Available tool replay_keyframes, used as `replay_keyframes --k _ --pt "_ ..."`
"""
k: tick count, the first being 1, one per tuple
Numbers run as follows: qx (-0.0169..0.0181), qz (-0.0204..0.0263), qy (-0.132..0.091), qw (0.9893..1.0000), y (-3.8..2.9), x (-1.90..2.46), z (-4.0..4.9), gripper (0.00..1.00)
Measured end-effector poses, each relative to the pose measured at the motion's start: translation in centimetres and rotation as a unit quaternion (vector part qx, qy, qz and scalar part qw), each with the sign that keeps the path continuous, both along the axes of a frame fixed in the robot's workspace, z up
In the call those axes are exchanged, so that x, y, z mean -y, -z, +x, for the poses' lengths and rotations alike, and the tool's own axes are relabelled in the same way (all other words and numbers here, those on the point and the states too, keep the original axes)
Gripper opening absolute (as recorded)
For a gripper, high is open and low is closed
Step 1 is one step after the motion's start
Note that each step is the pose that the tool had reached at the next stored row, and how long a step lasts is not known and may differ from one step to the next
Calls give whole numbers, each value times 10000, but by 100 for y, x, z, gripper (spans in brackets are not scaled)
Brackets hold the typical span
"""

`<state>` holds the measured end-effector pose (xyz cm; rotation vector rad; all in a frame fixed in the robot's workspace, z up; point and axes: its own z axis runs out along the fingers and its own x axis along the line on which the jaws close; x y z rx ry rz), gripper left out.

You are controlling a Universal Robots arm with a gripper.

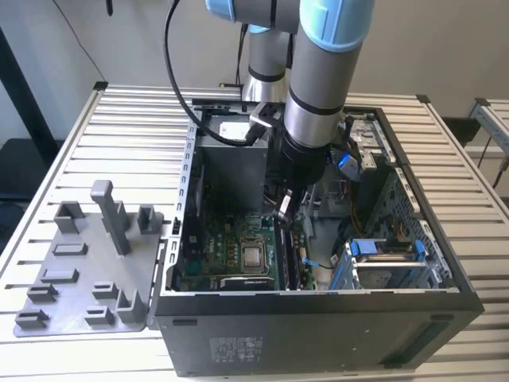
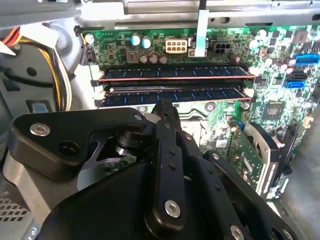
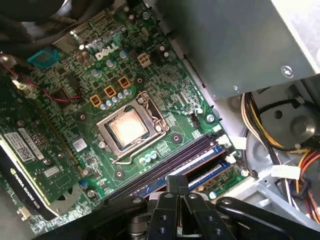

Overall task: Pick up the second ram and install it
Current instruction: 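Press down the second ram until it locks into place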

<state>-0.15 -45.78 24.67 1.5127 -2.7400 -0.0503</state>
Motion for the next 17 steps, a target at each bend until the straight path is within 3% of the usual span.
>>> replay_keyframes --k 7,12,17 --pt "29 10 -504 9987 12 0 0 11" --pt "32 44 -890 9960 22 0 -1 11" --pt "31 48 -1145 9934 32 0 -11 11"
